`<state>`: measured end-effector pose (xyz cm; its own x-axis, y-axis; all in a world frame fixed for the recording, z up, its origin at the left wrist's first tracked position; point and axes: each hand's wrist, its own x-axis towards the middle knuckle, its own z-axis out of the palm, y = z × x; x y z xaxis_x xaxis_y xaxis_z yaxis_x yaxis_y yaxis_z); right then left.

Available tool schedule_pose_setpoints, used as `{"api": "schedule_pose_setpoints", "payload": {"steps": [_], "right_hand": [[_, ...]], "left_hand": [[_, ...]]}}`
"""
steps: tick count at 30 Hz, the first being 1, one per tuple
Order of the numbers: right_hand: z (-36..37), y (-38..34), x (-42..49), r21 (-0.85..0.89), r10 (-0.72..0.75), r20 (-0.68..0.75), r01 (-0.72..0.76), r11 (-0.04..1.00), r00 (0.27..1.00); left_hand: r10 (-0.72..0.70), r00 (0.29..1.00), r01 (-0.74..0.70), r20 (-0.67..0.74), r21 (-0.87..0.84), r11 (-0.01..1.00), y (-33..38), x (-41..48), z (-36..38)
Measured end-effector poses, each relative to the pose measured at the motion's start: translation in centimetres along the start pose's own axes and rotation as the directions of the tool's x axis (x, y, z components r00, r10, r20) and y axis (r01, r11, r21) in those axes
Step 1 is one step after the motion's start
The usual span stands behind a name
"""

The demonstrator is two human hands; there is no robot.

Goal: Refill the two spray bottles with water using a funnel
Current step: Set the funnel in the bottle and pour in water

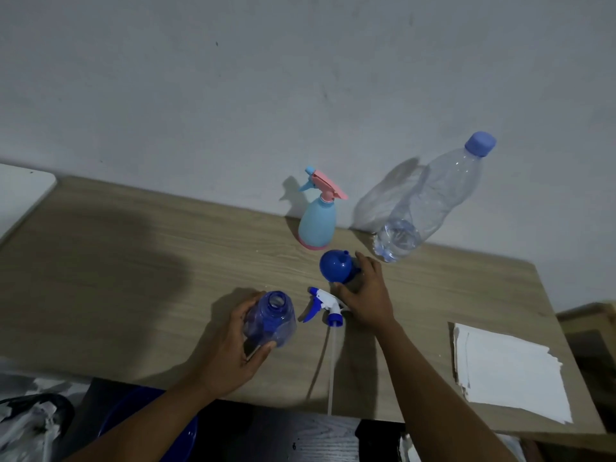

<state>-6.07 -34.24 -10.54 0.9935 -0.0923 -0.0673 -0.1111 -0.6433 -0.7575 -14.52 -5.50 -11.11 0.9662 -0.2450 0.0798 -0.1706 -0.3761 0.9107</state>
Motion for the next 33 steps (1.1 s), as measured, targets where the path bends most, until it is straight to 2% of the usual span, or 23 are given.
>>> {"api": "schedule_pose_setpoints", "payload": {"steps": [4, 9, 12, 15, 20, 22, 25, 28, 31, 33], "right_hand": [[-1.5, -0.6, 0.7, 0.012, -0.033, 0.06, 0.032, 0.999, 0.998], [-0.6, 1.5, 0.9, -0.207, -0.073, 0.0, 0.071, 0.976, 0.997], [0.0, 1.8, 0.8, -0.247, -0.025, -0.011, 0.022, 0.969, 1.0], [-0.2, 1.2, 0.5, -0.305, -0.038, 0.016, 0.041, 0.952, 0.999], [-0.8, 2.0, 0.0, -0.528, -0.133, 0.088, 0.16, 0.834, 0.987], [-0.9, 2.4, -0.3, -0.559, -0.138, 0.11, 0.176, 0.81, 0.984], [-1.3, 2.3, -0.7, -0.437, -0.111, 0.047, 0.12, 0.891, 0.993], [-1.8, 1.0, -1.6, -0.205, -0.05, -0.1, 0.029, 0.978, 0.994], [-2.7, -1.6, -3.4, -0.112, -0.084, -0.207, 0.062, 0.992, 0.975], [-3.4, -3.7, -4.9, 0.026, -0.02, -0.216, 0.027, 0.999, 0.976]], "left_hand": [[-0.019, 1.0, 0.019, 0.016, -0.015, 1.0, -0.1, 0.0, 0.2], [-0.021, 0.999, 0.022, 0.04, -0.011, 1.0, 0.0, 0.0, -0.1], [-0.015, 1.0, 0.015, 0.026, -0.005, 1.0, 0.3, -0.2, -0.1], [-0.012, 1.0, 0.012, 0.025, 0.012, 1.0, 0.2, -0.2, -0.1], [0.003, 1.0, -0.004, 0.026, 0.01, 1.0, 0.2, -0.2, 0.1], [0.003, 1.0, -0.003, 0.03, 0.01, 1.0, 0.0, -0.3, 0.1], [-0.002, 0.999, 0.001, 0.033, 0.018, 1.0, -0.1, -0.3, 0.1], [0.004, 0.999, -0.007, 0.041, 0.052, 0.999, -0.1, -0.4, -0.1], [0.003, 0.999, -0.007, 0.04, 0.102, 0.995, -0.1, -0.6, -0.2], [0.008, 0.999, -0.015, 0.047, 0.145, 0.989, 0.0, -0.7, -0.3]]}}
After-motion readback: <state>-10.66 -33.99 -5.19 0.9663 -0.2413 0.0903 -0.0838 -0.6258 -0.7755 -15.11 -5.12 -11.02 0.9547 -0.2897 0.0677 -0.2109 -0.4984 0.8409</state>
